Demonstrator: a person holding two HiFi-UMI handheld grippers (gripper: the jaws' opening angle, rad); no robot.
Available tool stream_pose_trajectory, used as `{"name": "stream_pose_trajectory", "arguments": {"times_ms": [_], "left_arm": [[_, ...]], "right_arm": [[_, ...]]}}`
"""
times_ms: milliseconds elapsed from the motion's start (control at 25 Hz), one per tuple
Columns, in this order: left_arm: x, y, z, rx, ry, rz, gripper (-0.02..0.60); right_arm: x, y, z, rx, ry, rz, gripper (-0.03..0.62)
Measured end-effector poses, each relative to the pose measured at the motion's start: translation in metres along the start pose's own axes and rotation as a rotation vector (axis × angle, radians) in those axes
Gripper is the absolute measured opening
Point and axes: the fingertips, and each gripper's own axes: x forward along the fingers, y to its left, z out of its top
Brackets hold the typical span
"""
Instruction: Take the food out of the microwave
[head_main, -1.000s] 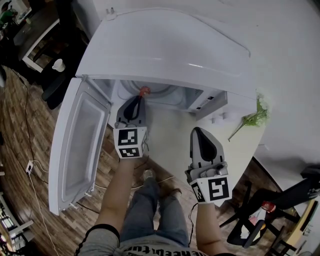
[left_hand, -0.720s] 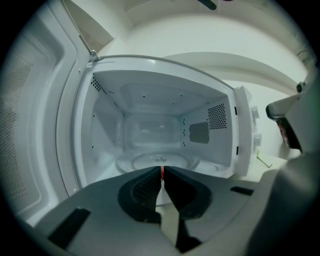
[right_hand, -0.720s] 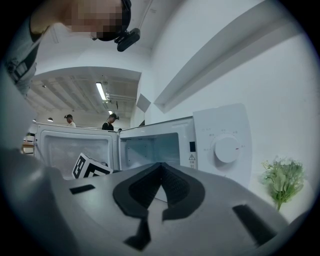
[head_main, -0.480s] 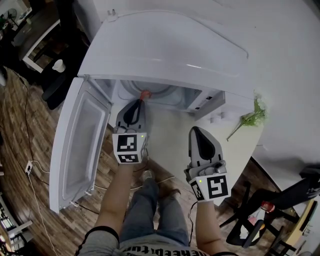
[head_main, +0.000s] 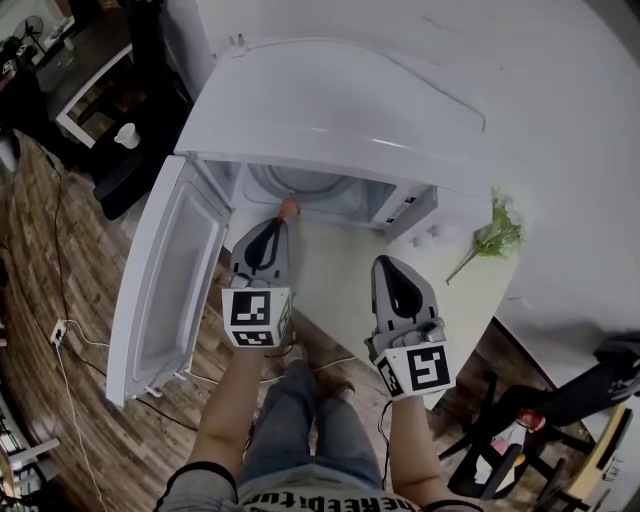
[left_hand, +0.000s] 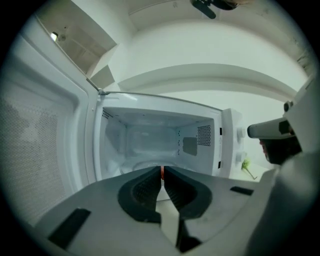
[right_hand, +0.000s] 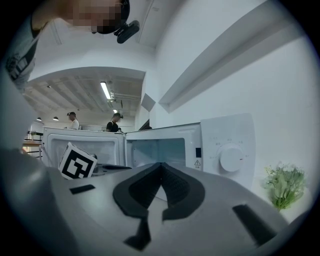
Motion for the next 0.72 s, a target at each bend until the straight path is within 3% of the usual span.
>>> {"name": "stream_pose_trajectory", "arguments": {"times_ms": [720], "left_arm": [[-0.1,-0.007,0.06,-0.054,-0.064,0.097,0.021]], "right_arm": [[-0.029,0.02,0.036,-0.008,-0.007,0.065,0.003]]}}
